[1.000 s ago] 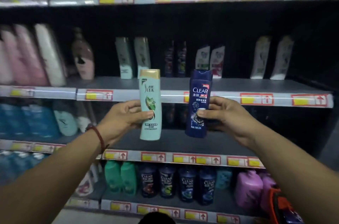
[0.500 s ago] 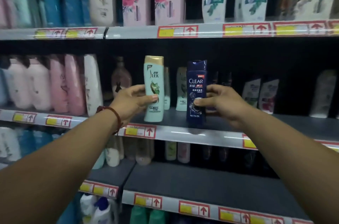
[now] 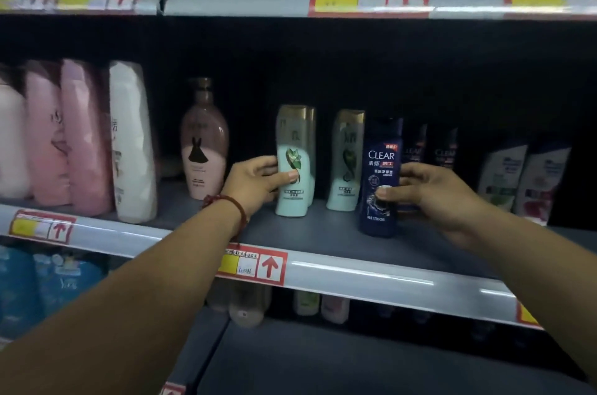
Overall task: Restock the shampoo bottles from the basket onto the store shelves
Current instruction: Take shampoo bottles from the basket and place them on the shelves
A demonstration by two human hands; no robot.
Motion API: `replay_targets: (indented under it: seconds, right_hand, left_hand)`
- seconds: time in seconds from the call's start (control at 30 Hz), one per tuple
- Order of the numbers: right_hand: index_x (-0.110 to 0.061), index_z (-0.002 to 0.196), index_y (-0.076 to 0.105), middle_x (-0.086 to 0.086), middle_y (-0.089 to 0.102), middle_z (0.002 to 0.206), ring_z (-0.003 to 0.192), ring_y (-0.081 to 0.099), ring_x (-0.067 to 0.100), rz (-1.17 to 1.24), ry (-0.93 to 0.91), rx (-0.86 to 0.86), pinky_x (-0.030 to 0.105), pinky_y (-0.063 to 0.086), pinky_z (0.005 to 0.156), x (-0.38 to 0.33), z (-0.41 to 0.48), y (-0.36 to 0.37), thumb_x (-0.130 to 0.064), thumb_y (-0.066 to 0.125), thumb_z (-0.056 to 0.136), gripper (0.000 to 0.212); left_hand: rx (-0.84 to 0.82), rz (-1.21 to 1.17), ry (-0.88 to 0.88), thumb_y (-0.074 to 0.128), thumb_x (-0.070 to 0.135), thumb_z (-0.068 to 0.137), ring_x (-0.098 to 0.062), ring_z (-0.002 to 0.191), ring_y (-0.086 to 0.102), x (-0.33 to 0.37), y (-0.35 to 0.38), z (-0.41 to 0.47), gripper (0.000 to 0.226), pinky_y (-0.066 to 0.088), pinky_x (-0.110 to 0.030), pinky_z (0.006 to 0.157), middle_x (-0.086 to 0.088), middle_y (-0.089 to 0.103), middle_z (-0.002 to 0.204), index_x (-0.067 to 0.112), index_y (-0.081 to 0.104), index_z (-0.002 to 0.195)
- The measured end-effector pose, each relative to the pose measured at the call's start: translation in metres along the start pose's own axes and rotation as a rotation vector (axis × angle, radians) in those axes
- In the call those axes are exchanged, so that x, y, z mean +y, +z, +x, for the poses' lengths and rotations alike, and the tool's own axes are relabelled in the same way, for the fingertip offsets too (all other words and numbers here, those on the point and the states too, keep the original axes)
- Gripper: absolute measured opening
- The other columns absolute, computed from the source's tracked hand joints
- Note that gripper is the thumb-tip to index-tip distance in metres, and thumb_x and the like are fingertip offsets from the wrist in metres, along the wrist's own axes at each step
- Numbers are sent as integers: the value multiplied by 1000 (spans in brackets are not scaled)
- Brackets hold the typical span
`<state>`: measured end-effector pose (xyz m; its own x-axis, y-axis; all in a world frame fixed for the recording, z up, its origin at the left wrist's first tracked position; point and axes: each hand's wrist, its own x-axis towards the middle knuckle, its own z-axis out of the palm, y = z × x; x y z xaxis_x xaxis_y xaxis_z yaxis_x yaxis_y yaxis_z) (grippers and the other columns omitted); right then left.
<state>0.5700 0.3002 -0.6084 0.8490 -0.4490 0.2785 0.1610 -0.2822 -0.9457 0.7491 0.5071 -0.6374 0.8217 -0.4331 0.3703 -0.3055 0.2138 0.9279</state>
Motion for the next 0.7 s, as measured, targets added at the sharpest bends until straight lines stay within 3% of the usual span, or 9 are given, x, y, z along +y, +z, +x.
replay_targets:
  seconds: [0.3,0.43,0.5,0.63,0.7]
  right_hand:
    - [-12,115,67,5,77,104,83,75,17,-20,-24,9,28,61,68,10,-1,-3,2,73,83,35]
    - [-6,117,65,15,74,110,93,72,28,-39,4,64,48,55,93,12,6,-11,4,72,83,36]
    - [-4,114,64,21,72,111,93,69,33,-40,24,100,53,52,97,15,11,-15,4,73,84,33]
    - [-4,114,63,18,71,110,88,68,28,-45,30,184,43,57,80,25,23,-24,3,71,87,29]
    - [-4,118,63,16,72,111,88,69,27,-29,26,218,37,56,75,31,29,-28,0,71,88,32]
  left_hand:
    - [-21,-28,-14,80,6,77,-25,97,73,-7,-2,5,38,58,-46,87,-9,76,103,10,71,114]
    - [5,-55,-11,80,3,75,-29,95,73,-9,-2,7,39,60,-42,81,-16,73,104,12,71,112]
    - [5,-49,-12,82,6,72,-29,95,73,-11,-1,9,41,60,-43,81,-16,73,105,11,71,111]
    - [-12,-20,-28,89,22,56,-27,97,73,-13,-2,9,61,58,-50,87,-11,75,105,10,70,112]
    - [-21,-14,-36,89,22,56,-27,96,73,-12,-3,9,60,57,-50,88,-10,75,105,10,70,112]
